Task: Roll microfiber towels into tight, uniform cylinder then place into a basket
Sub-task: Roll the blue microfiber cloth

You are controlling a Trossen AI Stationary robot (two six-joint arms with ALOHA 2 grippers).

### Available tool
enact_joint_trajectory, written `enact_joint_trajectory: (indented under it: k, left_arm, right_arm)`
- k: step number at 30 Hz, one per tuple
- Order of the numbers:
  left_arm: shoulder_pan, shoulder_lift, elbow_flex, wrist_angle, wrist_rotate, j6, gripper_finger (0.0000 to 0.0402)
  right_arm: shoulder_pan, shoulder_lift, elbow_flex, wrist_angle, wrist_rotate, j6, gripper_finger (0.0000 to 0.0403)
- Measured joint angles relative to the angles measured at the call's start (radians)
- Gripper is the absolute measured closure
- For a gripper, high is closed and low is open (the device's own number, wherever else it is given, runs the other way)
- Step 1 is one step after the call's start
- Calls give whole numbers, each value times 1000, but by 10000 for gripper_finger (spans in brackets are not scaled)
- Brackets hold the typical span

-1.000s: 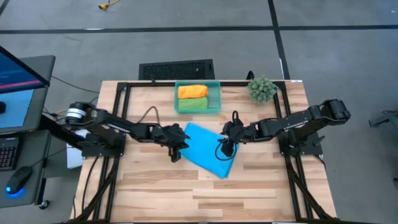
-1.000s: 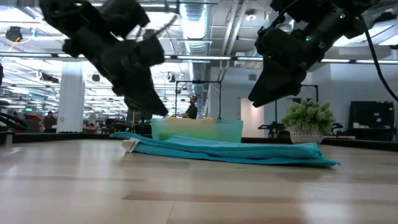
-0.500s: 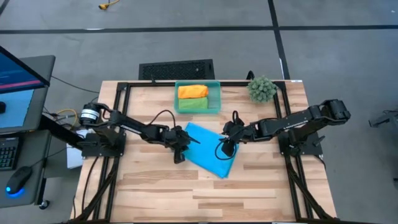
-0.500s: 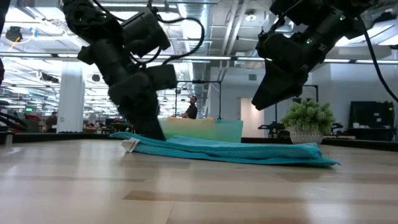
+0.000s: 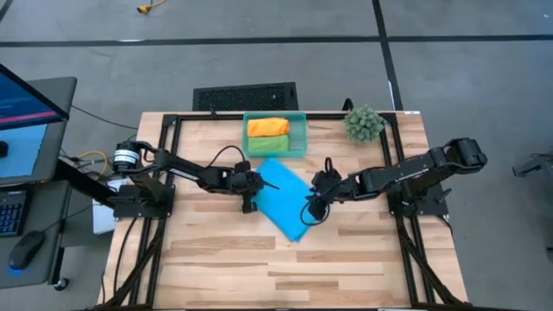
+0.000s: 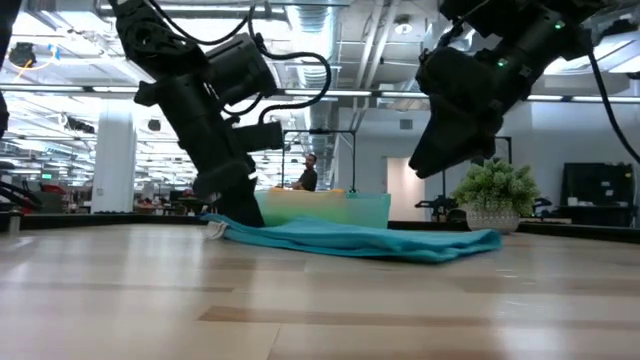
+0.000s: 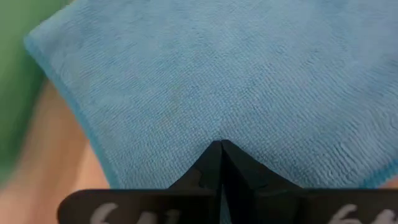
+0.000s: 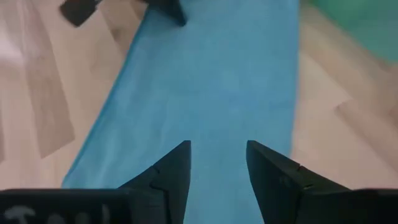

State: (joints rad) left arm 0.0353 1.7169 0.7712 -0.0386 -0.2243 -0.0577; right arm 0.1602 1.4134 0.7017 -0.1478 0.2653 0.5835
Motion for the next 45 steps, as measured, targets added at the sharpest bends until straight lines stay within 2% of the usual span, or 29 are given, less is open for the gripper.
enact_joint_trajectory:
  k: [9,15,21,23,30,38,45]
  left_arm:
    - [-77,-23,48,3,-27,62,401]
    - [-138,-54,51,-21,-29,44,401]
    - [-169,-66,51,-91,-96,-1,401]
    - [-173,-66,51,-113,-107,-14,401]
    - [-190,-66,51,-138,-110,-21,401]
    - [-239,-66,51,-140,-110,-22,401]
    - [-291,-66,51,-192,-123,-55,401]
  right_arm:
    - [68,69,-21,-20,9,139,255]
    - [76,176,-13,-21,-20,178,317]
    - [81,230,25,-24,-22,181,385]
    - [82,251,34,-26,-36,205,395]
    - [117,360,138,-14,-68,264,375]
    - [168,537,385,-22,-165,245,397]
    - [204,658,564,-28,-198,190,380]
